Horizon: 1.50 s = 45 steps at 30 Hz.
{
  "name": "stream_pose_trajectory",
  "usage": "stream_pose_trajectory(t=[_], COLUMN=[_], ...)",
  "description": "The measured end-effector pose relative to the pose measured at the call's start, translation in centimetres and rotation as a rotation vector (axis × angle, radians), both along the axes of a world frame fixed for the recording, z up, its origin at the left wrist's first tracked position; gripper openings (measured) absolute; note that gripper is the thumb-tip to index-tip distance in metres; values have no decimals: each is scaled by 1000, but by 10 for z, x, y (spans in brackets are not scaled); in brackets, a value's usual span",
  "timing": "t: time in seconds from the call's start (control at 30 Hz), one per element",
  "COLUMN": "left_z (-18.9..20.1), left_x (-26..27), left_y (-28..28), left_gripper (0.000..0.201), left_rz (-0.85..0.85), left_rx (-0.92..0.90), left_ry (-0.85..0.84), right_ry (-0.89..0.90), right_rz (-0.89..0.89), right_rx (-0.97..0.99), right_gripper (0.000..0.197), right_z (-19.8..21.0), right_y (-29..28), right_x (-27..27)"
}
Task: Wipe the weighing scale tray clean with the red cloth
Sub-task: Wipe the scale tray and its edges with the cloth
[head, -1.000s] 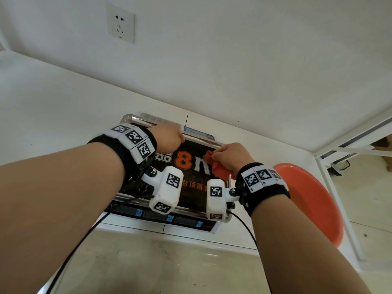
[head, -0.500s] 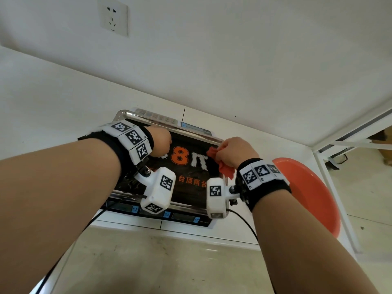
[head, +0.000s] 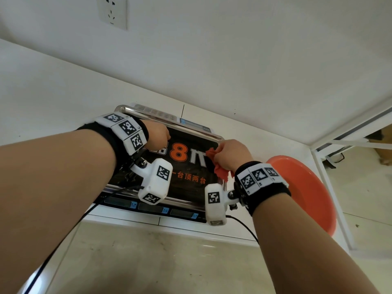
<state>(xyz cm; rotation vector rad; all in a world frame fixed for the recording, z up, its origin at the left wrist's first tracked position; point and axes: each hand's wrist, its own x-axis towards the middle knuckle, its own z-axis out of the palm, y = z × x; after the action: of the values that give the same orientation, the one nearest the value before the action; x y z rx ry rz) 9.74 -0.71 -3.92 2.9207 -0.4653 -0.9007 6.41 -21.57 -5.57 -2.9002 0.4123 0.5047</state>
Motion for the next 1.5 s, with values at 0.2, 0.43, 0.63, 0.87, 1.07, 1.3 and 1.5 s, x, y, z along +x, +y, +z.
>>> stream_pose_trajectory(t=[0.2,0.43,0.63,0.87,1.07,1.3,1.5], left_z=[8,4,7,2,9,17,7], left_x=[-8,-3,1,-3,-8,-7,-2], left_y=[-5,3,20,15,22,40,53], left_gripper=[55,44,41,44,49,48,40], left_rz=[-153,-83,-30,-127,-65,41,40], left_rx=[164,54,135,277,195,152,109], left_ry=[-14,-37,-57,-55,-69,-72,-56], right_ry=[119,27,-1,22,95,7,18], right_rz=[4,-67,-94,-43,-24,-113,56], right_rx=[-122,71,56,-66,169,31,-48], right_gripper=[28,27,22,33,24,23,27], right_z=[-8,11,3,-10,13,7,-7], right_y=[18,7,3,25,34,18,55], right_x=[-9,-1,4,1,6,6,0])
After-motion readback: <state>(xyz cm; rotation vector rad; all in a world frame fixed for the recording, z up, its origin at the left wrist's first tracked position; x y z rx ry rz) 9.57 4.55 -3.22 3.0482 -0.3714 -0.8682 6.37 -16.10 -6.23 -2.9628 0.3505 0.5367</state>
